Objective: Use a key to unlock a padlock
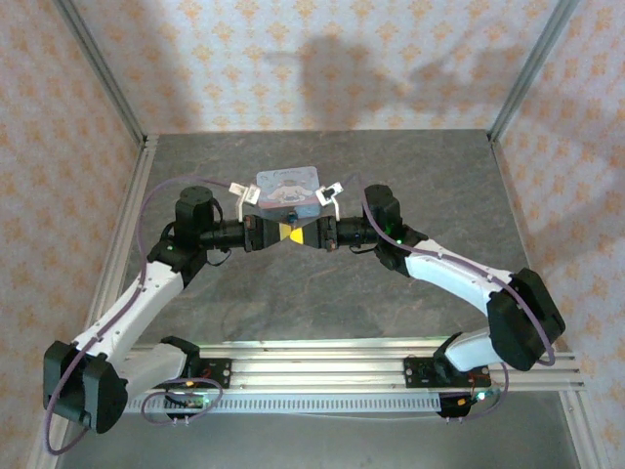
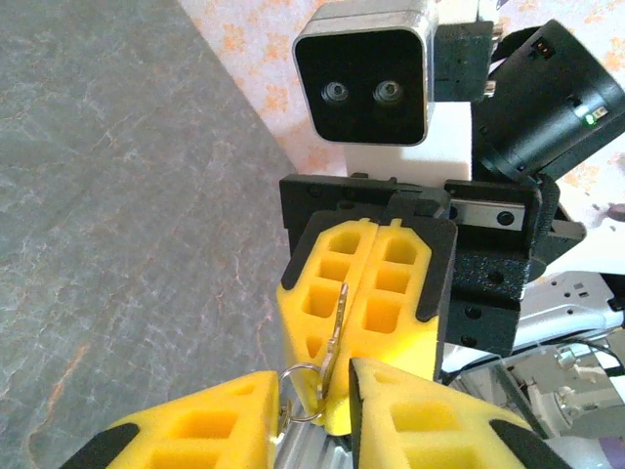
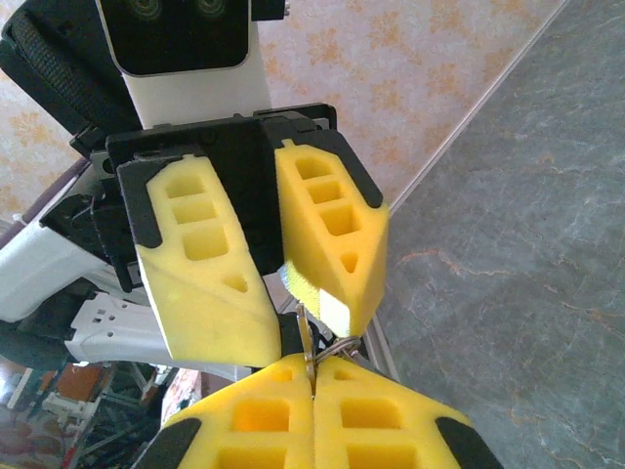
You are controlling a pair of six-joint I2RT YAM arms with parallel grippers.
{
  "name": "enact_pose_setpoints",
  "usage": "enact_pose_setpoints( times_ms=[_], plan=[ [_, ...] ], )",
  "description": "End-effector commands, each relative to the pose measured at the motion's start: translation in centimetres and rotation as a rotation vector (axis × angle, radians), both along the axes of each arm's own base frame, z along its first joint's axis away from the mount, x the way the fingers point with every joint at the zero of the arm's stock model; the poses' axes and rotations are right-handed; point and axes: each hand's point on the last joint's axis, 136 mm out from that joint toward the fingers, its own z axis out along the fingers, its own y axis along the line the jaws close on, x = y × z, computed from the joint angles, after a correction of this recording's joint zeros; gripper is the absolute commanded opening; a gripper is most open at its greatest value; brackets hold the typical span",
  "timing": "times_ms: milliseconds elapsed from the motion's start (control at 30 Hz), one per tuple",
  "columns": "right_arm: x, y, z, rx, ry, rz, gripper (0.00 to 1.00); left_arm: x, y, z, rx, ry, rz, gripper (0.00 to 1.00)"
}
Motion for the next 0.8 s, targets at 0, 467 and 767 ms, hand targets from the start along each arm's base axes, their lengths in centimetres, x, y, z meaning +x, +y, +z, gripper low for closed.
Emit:
enact_pose_setpoints(
  times_ms=[0, 467, 767],
  plan=[
    [-0.5, 0.3, 2.1, 0.058, -0.061, 0.043, 0.0, 0.3, 0.2, 0.9, -0.022, -0.046, 0.018, 0.22],
    [-0.2, 1.2, 1.4, 0.047, -0.037, 0.076, 0.0, -0.7, -0.6, -0.4, -0.044, -0.01, -0.032, 0.18],
    [0.4, 1.3, 0.9, 0.014, -0.032, 0.054, 0.0, -1.8, -1.3, -1.0, -0.016, -0.008, -0.077, 0.0]
  ],
)
